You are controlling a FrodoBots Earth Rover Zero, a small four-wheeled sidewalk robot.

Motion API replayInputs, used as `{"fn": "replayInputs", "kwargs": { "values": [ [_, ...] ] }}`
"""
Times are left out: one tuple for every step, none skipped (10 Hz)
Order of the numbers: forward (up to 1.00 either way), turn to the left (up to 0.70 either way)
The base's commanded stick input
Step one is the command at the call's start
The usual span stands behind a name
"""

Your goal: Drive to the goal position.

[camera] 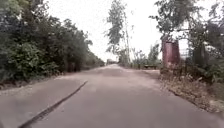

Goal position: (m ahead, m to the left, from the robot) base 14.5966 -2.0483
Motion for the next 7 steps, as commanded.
{"fn": "replayInputs", "kwargs": {
  "values": [
    [0.7, 0.0],
    [0.7, 0.0],
    [0.7, 0.0],
    [0.7, 0.0],
    [0.7, 0.0],
    [0.7, 0.0],
    [0.7, 0.0]
  ]
}}
